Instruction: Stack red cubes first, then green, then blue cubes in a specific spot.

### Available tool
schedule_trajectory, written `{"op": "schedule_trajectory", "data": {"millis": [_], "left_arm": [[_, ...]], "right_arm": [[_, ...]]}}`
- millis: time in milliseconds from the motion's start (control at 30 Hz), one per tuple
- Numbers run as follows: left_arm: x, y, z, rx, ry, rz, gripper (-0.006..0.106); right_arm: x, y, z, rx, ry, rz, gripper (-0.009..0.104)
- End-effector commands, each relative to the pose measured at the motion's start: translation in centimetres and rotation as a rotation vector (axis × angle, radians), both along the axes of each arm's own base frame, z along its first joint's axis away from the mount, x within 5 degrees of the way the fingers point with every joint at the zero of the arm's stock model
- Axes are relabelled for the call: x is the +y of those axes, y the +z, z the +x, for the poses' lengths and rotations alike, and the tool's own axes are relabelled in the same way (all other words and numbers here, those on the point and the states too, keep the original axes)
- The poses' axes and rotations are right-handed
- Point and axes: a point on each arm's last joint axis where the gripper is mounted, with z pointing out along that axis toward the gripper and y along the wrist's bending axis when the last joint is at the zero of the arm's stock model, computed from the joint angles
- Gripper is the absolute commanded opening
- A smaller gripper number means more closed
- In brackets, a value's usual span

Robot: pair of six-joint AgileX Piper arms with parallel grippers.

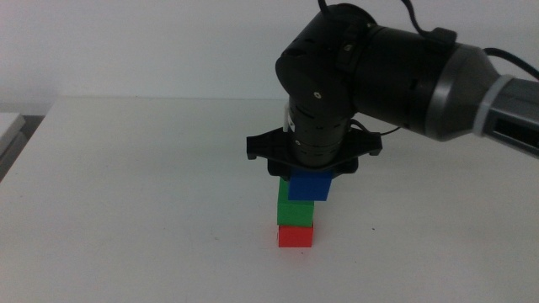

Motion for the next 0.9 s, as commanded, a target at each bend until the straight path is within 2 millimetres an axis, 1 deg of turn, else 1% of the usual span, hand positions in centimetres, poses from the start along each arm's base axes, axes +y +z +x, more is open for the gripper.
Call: {"op": "schedule_trajectory", "data": {"millis": [0,300,533,667,733,867], "left_arm": [[0.0,0.0,0.0,-0.002,0.003,-0.007,0.094],[0.0,0.0,0.0,-0.002,0.003,-0.007,0.094],[0.0,0.0,0.0,-0.002,0.003,-0.007,0.094],[0.0,0.0,0.0,-0.002,0.003,-0.007,0.094],[0.0,0.0,0.0,-0.002,0.003,-0.007,0.094],[0.0,0.0,0.0,-0.002,0.003,-0.007,0.094]], "right_arm": [[0.3,0.1,0.4,-0.024,-0.009,0.010,-0.003],[1.0,-1.5,1.0,-0.012,-0.013,0.002,-0.003],[1.6,-2.1,1.5,-0.029,0.002,0.025,-0.002],[1.7,-2.5,1.6,-0.023,0.002,0.019,-0.002],[1.7,-2.7,1.6,-0.020,0.004,0.012,0.000],[1.6,-2.6,1.6,-0.026,0.002,-0.005,0.000]]}}
